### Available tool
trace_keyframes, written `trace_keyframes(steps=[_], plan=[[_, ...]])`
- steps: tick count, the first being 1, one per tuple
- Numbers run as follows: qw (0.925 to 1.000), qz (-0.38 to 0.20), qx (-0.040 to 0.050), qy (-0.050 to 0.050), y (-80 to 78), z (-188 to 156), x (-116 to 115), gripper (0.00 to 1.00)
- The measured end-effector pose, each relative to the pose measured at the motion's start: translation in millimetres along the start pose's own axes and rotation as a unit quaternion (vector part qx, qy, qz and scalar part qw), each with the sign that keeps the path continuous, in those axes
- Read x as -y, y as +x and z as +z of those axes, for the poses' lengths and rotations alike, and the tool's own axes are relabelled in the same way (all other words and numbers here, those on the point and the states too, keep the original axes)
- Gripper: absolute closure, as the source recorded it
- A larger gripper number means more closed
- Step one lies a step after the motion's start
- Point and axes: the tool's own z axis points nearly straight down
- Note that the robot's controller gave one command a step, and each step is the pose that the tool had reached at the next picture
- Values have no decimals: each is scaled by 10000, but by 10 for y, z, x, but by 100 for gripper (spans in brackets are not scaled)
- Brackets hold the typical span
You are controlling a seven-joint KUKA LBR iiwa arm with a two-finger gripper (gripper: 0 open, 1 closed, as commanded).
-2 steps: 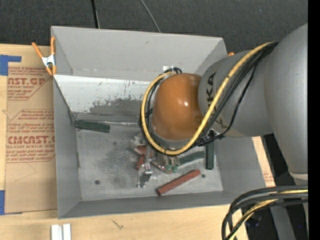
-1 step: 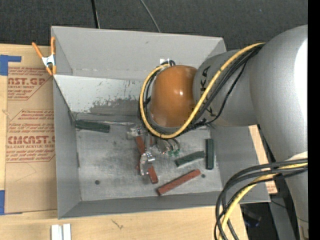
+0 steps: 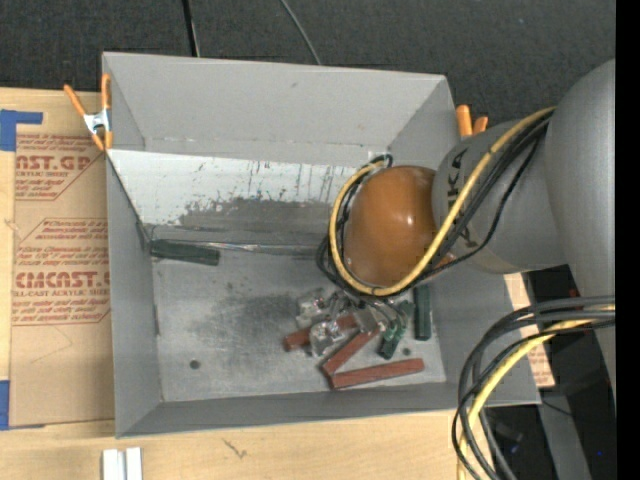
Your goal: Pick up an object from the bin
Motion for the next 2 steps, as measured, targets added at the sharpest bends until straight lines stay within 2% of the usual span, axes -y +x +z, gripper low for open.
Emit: trace_keyframes(steps=[1, 2], plan=[[10000, 0, 0, 0, 0, 1, 0, 100], [10000, -11, 22, 19, -78, -1571, -69, 100]])
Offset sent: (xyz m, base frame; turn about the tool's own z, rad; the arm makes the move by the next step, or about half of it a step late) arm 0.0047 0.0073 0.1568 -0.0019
